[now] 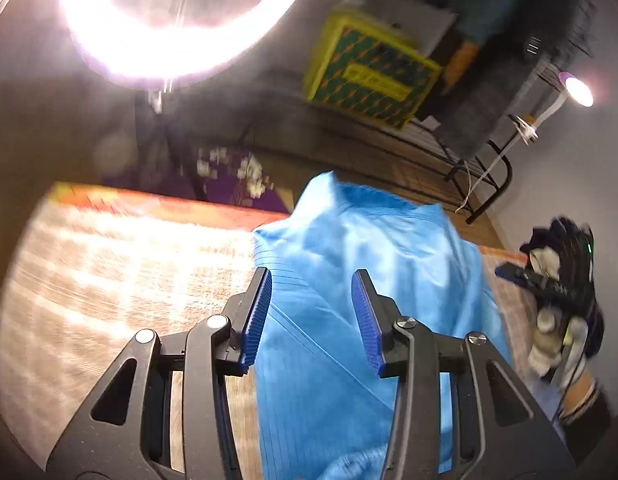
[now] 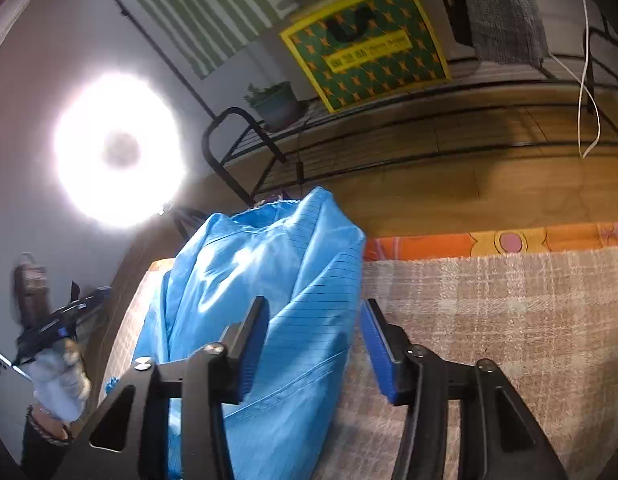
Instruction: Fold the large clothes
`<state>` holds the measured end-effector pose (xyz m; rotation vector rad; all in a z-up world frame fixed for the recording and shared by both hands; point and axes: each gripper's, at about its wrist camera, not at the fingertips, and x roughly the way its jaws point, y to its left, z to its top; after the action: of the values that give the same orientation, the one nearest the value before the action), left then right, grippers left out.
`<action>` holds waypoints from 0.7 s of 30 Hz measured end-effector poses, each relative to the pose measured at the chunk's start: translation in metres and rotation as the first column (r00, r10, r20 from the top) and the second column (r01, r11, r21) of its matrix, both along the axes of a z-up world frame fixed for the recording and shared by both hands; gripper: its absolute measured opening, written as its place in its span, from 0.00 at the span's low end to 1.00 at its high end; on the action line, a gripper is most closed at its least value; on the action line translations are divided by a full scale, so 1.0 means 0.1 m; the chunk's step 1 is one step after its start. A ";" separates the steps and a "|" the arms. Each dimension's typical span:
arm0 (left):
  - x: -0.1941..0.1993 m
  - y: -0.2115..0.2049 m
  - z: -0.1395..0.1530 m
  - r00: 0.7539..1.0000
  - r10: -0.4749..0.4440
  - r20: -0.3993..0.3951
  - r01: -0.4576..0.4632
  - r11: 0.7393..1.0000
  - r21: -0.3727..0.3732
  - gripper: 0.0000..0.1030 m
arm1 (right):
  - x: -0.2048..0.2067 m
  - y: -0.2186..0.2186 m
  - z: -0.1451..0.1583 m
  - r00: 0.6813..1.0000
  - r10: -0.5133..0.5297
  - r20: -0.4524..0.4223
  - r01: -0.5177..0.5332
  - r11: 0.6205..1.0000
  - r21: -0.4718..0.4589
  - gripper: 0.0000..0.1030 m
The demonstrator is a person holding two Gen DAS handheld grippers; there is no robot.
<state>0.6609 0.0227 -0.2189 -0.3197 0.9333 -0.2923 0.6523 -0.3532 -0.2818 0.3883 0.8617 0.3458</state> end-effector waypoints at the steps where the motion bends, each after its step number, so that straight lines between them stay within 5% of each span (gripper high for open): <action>1: 0.09 0.02 -0.09 1.000 0.009 -0.025 -0.009 1.000 -0.008 0.41 | 0.04 0.02 -0.04 1.000 -0.007 -0.007 0.007 1.000 0.006 0.56; 5: 0.32 -0.02 -0.31 0.999 0.012 -0.053 -0.014 0.999 -0.036 0.41 | 0.19 0.10 -0.16 0.999 -0.029 -0.021 0.029 0.999 -0.015 0.65; 9: 0.49 -0.11 -0.40 0.998 0.028 -0.050 -0.030 0.999 -0.029 0.52 | 0.32 0.17 -0.22 0.999 -0.034 -0.030 0.033 0.999 -0.019 0.65; 16: 0.70 -0.23 -0.52 0.997 0.013 -0.078 -0.011 1.000 0.024 0.52 | 0.51 0.24 -0.29 0.999 -0.031 -0.041 0.032 0.999 0.017 0.63; 21: 0.71 -0.35 -0.59 0.998 0.014 -0.065 -0.007 0.995 0.103 0.49 | 0.55 0.35 -0.33 0.999 0.001 -0.042 -0.001 1.000 -0.004 0.30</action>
<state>0.7314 -0.0126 -0.2781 -0.2406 1.0071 -0.2244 0.7072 -0.3179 -0.3144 0.3921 0.9034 0.3374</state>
